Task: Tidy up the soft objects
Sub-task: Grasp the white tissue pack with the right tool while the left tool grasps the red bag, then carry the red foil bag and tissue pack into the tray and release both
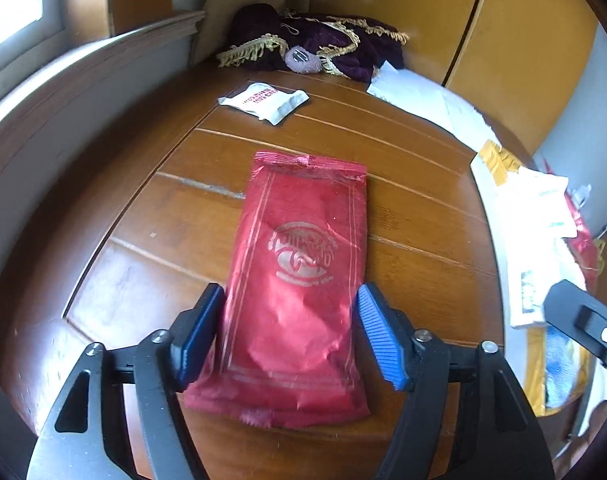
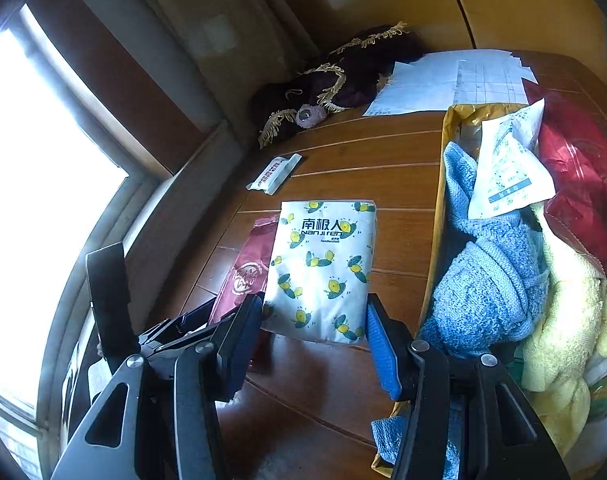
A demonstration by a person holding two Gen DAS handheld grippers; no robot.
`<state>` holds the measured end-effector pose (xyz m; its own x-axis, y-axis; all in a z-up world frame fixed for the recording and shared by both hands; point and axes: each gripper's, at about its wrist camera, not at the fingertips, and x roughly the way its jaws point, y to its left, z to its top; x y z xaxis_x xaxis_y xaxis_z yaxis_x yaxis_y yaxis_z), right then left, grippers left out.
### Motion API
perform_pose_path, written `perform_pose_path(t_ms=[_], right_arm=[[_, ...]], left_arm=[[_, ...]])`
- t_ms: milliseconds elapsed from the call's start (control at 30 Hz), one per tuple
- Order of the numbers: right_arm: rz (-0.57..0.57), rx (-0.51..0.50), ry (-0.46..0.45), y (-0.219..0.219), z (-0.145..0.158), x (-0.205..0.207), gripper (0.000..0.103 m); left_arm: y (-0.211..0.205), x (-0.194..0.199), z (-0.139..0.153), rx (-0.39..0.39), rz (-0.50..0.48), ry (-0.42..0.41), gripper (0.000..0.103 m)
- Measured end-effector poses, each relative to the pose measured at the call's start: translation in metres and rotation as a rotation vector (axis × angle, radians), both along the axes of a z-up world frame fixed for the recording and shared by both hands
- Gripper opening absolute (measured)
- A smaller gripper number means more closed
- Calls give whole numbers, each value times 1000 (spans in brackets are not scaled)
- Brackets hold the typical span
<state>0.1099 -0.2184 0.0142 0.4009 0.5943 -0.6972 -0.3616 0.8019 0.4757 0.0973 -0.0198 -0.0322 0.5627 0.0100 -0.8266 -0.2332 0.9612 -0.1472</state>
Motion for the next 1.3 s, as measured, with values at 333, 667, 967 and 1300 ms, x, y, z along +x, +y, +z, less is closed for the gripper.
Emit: perform_pose_path(t_ms=[333,667,967,1300], right_arm=[[-16,10,19,-7,-5,1,53],[-16,31,-2,-8,3,-2,53],[-62,38,-28,-31,17,-7,53],[-134,14,-56,-65,27,-12,53]], left_arm=[[-10,2,-3,88,-33,-14,59],[6,-14,13,-236,-42,-80,52],[-14,-19,45,-365,-89,-156,52],[-45,-16,69,-414,-169,-196,52]])
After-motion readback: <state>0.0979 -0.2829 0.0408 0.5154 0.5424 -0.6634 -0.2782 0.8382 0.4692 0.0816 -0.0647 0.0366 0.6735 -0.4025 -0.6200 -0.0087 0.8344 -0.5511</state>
